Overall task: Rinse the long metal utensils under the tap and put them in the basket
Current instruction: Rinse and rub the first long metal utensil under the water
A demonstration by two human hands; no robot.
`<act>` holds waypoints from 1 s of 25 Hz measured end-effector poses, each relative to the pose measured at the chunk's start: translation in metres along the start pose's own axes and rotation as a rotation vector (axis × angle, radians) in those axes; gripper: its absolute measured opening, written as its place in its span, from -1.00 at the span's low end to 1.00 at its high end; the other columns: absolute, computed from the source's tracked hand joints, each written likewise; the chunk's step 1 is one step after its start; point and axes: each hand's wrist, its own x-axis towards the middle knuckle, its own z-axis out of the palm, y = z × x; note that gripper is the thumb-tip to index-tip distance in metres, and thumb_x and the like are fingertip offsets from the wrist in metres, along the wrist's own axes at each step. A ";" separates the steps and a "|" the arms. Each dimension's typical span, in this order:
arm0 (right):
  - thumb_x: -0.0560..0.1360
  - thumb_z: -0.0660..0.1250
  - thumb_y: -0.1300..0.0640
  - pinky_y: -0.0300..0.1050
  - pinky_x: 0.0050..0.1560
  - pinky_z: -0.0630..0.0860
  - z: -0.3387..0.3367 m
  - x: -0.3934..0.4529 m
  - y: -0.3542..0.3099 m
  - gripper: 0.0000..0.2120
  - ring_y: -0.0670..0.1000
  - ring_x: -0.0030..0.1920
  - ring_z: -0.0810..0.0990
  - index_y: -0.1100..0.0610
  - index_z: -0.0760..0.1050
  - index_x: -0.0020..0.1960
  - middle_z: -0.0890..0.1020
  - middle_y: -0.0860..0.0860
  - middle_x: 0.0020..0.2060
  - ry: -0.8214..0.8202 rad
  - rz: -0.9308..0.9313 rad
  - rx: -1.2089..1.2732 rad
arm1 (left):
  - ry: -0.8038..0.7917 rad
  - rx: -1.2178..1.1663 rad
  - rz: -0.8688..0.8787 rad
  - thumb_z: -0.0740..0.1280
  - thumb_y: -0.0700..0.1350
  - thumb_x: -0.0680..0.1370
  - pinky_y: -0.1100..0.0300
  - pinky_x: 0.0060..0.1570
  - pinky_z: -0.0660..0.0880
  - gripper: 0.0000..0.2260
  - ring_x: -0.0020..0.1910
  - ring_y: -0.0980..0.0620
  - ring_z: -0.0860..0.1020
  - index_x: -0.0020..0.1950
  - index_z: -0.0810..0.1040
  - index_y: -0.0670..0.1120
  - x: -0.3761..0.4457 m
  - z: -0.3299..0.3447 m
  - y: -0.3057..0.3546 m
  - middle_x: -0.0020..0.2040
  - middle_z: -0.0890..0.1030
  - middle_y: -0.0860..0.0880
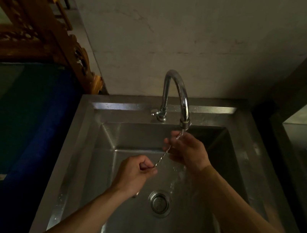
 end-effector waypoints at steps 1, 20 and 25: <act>0.54 0.33 0.16 -0.08 -0.17 0.56 0.000 0.000 -0.001 -0.86 0.08 -0.08 0.71 0.10 0.54 0.10 0.72 0.06 -0.07 -0.015 -0.009 0.014 | 0.002 -0.011 0.007 0.49 -0.22 0.38 0.42 -0.33 0.41 -0.85 -0.45 0.32 0.46 -0.29 0.56 -0.03 0.002 0.000 0.003 -0.39 0.57 0.08; 0.58 0.28 0.17 -0.13 -0.21 0.62 0.000 -0.002 -0.008 -0.83 0.02 -0.18 0.70 0.18 0.55 0.13 0.72 0.09 -0.13 -0.002 0.006 -0.029 | -0.010 -0.019 0.066 0.45 -0.20 0.43 0.47 -0.35 0.38 -0.86 -0.43 0.33 0.47 -0.28 0.56 -0.02 0.018 0.014 0.036 -0.38 0.57 0.10; 0.57 0.29 0.10 0.01 -0.07 0.63 -0.008 0.002 -0.017 -0.84 0.11 -0.11 0.71 0.16 0.59 -0.03 0.71 0.11 -0.17 0.190 -0.053 0.057 | -0.023 -0.027 -0.001 0.46 -0.17 0.42 0.44 -0.46 0.35 -0.87 -0.51 0.30 0.45 -0.28 0.57 0.01 -0.002 0.010 0.008 -0.39 0.58 0.10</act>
